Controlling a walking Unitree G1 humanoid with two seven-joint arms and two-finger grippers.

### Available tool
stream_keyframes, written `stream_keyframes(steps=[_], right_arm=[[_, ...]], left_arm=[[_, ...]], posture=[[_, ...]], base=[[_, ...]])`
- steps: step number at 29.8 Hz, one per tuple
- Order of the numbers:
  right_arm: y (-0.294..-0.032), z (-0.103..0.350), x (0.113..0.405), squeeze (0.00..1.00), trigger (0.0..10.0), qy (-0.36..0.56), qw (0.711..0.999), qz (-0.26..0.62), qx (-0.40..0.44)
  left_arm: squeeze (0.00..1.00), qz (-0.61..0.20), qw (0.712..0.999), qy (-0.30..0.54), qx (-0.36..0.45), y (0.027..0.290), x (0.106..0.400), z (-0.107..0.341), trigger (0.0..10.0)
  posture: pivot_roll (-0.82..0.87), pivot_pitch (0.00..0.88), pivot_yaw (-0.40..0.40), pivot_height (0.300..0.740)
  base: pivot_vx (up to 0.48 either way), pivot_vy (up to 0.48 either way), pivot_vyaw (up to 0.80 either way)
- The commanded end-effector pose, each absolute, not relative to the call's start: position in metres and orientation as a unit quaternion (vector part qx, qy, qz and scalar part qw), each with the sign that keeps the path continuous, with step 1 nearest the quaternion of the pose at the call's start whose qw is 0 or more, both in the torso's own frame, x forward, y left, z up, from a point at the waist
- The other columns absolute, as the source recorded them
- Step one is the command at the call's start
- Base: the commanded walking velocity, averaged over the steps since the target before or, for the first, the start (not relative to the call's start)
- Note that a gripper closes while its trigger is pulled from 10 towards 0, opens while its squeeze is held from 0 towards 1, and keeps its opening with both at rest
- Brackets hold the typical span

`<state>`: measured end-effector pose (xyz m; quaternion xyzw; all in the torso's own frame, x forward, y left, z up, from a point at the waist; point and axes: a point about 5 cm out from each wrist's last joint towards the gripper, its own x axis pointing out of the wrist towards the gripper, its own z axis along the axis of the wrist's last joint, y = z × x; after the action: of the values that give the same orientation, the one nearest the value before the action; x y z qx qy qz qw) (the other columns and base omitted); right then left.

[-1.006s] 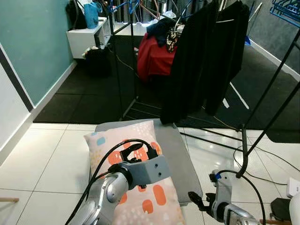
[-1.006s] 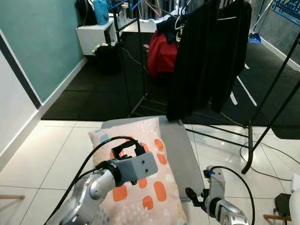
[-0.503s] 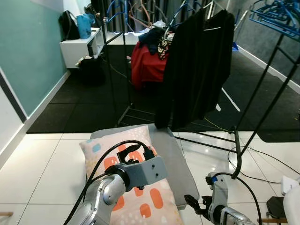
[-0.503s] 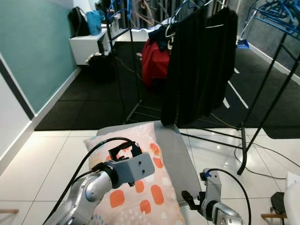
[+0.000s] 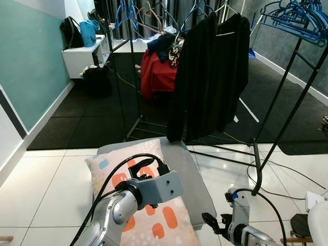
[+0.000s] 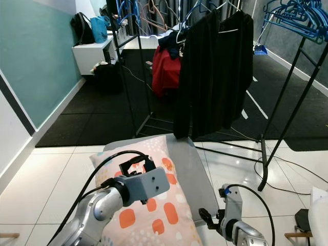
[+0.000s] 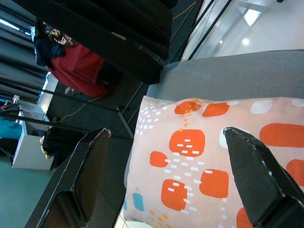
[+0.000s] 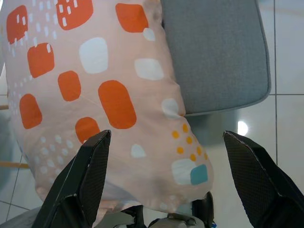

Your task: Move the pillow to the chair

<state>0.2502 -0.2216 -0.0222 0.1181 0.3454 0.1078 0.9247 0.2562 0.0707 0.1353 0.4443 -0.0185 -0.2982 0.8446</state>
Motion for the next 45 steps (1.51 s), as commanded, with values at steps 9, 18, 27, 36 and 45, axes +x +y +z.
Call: stream_keyframes(steps=[9, 18, 27, 36, 45], right_arm=[[-0.2196, -0.0214, 0.2519, 0.00, 10.0, 0.340, 0.926, 0.106, 0.125], [-0.2208, -0.0206, 0.2520, 0.00, 10.0, 0.339, 0.926, 0.105, 0.126], [-0.2227, -0.0202, 0.2516, 0.00, 10.0, 0.338, 0.927, 0.103, 0.125], [-0.2234, -0.0195, 0.2519, 0.00, 10.0, 0.337, 0.927, 0.102, 0.127], [-0.2228, -0.0195, 0.2519, 0.00, 10.0, 0.337, 0.927, 0.103, 0.127]], left_arm=[[0.00, -0.305, 0.842, -0.014, 0.444, 0.0736, 0.2564, 0.1346, 10.0], [0.00, -0.306, 0.844, -0.014, 0.441, 0.0726, 0.2560, 0.1356, 10.0], [0.00, -0.306, 0.844, -0.015, 0.440, 0.0719, 0.2554, 0.1361, 10.0], [0.00, -0.306, 0.844, -0.016, 0.440, 0.0718, 0.2553, 0.1372, 10.0], [0.00, -0.307, 0.844, -0.016, 0.439, 0.0717, 0.2551, 0.1371, 10.0]], posture=[[-0.10, 0.005, 0.003, 0.740], [-0.10, 0.011, -0.002, 0.740], [-0.10, 0.026, -0.008, 0.740], [-0.10, 0.034, -0.008, 0.740], [-0.09, 0.030, -0.012, 0.740]], base=[[0.000, 0.000, 0.00], [0.000, 0.000, 0.00], [0.000, 0.000, 0.00], [0.000, 0.000, 0.00], [0.000, 0.000, 0.00]])
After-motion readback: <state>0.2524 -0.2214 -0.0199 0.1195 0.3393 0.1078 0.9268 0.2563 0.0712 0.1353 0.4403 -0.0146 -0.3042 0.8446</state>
